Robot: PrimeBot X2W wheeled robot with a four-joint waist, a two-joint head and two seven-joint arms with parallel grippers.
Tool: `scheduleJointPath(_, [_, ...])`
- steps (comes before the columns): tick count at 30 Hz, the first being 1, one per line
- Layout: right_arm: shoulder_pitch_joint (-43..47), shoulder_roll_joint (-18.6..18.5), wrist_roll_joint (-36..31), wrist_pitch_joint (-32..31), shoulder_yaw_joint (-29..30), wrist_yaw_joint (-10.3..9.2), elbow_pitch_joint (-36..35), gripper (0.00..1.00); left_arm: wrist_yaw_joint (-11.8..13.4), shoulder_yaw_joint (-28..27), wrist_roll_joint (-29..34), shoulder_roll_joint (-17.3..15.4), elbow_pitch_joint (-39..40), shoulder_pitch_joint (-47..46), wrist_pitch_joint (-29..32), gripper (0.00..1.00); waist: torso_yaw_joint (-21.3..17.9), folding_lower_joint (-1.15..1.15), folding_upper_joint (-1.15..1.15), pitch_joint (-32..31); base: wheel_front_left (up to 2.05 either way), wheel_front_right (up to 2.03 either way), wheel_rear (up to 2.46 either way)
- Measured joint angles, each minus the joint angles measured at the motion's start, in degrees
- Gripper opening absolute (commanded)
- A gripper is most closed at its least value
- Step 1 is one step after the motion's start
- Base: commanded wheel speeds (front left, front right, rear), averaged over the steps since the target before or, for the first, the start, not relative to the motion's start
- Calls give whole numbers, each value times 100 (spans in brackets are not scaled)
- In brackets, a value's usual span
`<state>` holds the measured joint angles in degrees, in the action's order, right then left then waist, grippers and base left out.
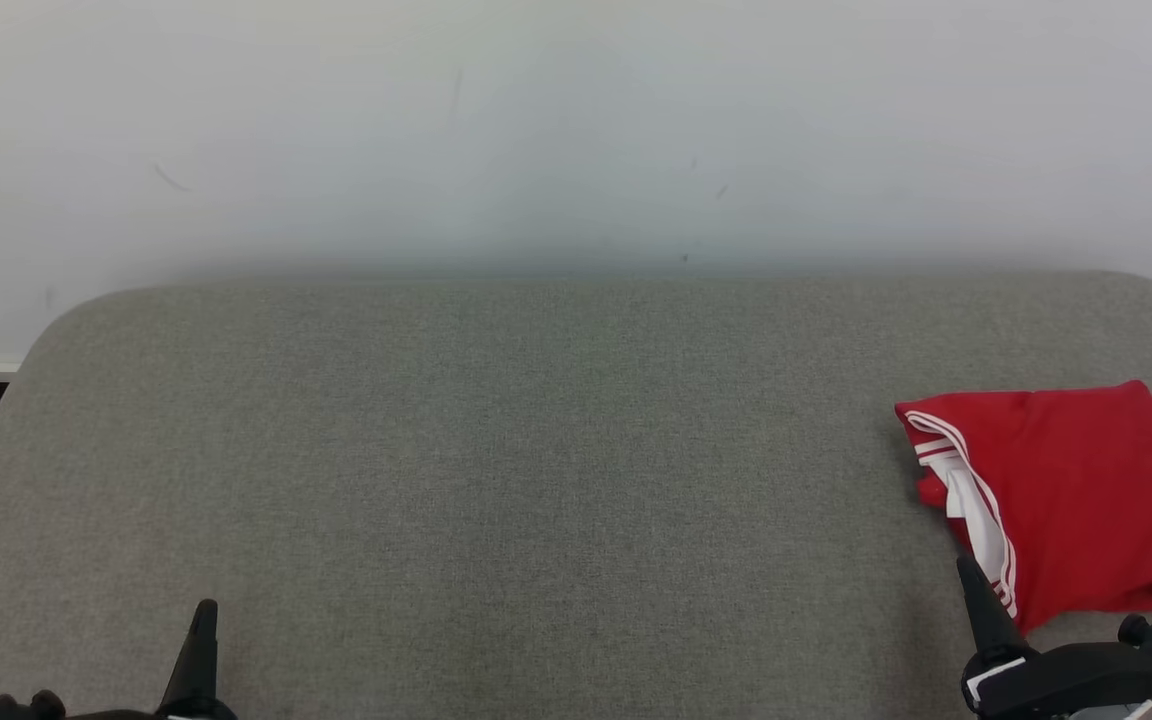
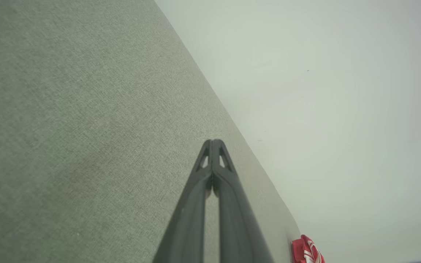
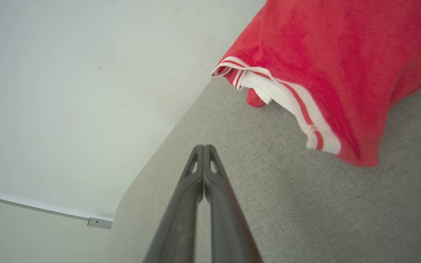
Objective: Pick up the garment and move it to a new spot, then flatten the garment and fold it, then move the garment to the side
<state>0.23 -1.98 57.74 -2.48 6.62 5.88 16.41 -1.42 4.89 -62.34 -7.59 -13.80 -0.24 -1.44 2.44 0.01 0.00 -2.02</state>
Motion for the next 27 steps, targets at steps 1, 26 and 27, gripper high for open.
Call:
scheduleJointPath(1, [-11, 0, 64, -7, 3, 0, 2, 0, -18, -26, -56, 10, -1, -16, 26, 0, -6, 0, 0, 5, 0, 0, 0])
scheduleJointPath(26, [-309, -5, 2005, -220, 64, 66, 31, 0, -324, -600, -1723, 307, -175, -269, 483, 0, -145, 0, 0, 126, 0, 0, 0])
scheduleJointPath(27, [-331, -7, 2081, -254, 67, 67, 30, 0, -347, -616, -1790, 321, -185, -269, 495, 0, -151, 0, 0, 131, 0, 0, 0])
